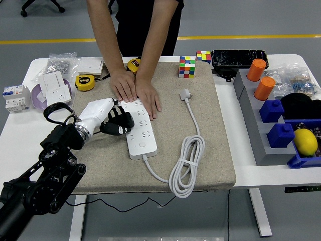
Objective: Pick up the plug,place it near the board,insert it into the board,press the button
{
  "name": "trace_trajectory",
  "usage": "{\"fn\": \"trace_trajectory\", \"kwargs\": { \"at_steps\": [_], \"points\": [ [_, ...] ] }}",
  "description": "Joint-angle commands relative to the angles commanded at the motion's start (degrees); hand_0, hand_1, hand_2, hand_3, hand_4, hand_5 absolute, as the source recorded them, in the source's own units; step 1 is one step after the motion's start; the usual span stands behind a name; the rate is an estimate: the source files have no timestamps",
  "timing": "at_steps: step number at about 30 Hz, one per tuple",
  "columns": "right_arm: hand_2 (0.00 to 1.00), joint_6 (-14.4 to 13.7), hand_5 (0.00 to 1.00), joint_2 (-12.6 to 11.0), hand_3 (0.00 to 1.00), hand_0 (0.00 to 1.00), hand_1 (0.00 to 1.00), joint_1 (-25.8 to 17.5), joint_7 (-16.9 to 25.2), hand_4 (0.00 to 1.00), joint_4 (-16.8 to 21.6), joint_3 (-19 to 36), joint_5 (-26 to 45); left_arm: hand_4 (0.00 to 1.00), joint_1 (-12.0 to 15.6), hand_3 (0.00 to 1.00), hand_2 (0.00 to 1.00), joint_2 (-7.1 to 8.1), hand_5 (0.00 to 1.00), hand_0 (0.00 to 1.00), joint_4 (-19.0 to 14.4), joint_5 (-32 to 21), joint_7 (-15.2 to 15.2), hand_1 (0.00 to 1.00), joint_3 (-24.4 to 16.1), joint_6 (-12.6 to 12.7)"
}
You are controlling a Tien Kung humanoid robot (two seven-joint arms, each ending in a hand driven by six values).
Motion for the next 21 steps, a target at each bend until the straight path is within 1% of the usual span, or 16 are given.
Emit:
{"fn": "trace_trajectory", "kwargs": {
  "at_steps": [1,4,10,14,15,18,21],
  "points": [
    [0.759,-0.02,0.860,-0.01,0.791,0.861,0.767,0.04,0.02,0.998,0.00,0.01,0.04,0.605,0.21,0.489,0.340,0.18,0.068,0.488,-0.80,0.00,0.00,0.305,-0.32,-0.27],
    [0.759,-0.03,0.860,0.00,0.791,0.861,0.767,0.06,0.04,0.998,0.00,-0.02,0.10,0.605,0.35,0.489,0.340,0.28,0.068,0.488,-1.33,0.00,-0.03,0.305,-0.57,-0.33],
    [0.760,-0.04,0.862,0.04,0.791,0.861,0.767,0.10,0.04,0.998,0.00,0.02,0.08,0.603,1.35,0.490,0.340,1.12,0.079,0.486,-5.09,0.00,-0.36,0.307,-3.05,-0.87],
    [0.760,-0.04,0.861,0.04,0.791,0.861,0.767,0.04,0.01,0.998,0.00,0.16,-0.10,0.612,2.79,0.491,0.342,1.81,0.090,0.489,-7.72,0.00,-0.64,0.314,-4.99,-1.04],
    [0.760,-0.04,0.861,0.05,0.791,0.861,0.767,-0.01,0.03,0.998,0.00,0.09,-0.04,0.612,3.52,0.491,0.342,2.08,0.090,0.489,-8.32,0.00,-0.79,0.314,-5.89,-1.14],
    [0.760,-0.03,0.861,0.08,0.791,0.861,0.767,-0.09,0.02,0.998,0.00,0.12,-0.08,0.612,4.79,0.491,0.342,2.64,0.090,0.489,-8.64,0.00,-1.01,0.314,-7.42,-1.14],
    [0.760,-0.04,0.863,0.12,0.791,0.861,0.767,-0.18,0.03,0.998,0.00,0.11,-0.06,0.623,6.13,0.495,0.346,3.08,0.104,0.509,-7.70,0.00,-1.12,0.340,-8.88,-1.16]
  ]
}}
